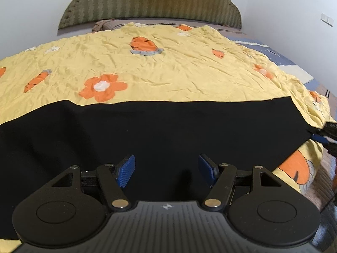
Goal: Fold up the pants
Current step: 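Grasp the edge of the folded black trousers with the right gripper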
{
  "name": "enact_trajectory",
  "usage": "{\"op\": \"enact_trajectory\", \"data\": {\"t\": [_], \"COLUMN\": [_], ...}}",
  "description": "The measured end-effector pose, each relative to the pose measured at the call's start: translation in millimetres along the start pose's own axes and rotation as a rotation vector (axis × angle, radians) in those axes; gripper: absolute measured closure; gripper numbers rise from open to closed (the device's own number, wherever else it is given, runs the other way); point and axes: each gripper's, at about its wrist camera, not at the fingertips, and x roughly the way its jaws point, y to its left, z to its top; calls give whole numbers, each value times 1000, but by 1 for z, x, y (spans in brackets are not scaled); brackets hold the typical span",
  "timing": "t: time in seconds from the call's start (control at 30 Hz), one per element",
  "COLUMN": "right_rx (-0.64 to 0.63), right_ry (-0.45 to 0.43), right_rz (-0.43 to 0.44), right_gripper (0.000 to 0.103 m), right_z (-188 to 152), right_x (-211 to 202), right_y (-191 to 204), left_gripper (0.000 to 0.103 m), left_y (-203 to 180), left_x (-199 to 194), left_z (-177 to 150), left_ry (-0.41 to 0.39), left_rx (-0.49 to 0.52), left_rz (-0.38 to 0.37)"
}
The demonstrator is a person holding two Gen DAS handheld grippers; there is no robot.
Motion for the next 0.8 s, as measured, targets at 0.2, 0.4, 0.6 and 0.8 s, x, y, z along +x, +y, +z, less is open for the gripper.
{"op": "enact_trajectory", "data": {"t": [0.2, 0.4, 0.6, 0.8], "right_rx": [98, 234, 209, 178], "right_ry": [-4, 12, -2, -43], "right_rz": [2, 82, 100, 124], "right_gripper": [80, 78, 79, 93], "right_z": [-8, -2, 4, 5], "right_x": [-7, 9, 25, 15], "right_y": [-13, -21, -11, -7], "left_gripper": [31, 30, 27, 26], "left_y": [4, -4, -17, -36], "left_x": [10, 12, 15, 19], "left_z": [-2, -5, 4, 13], "left_ry": [15, 17, 8, 7], "left_rx": [-15, 9, 35, 55], "left_rz": [16, 15, 19, -6]}}
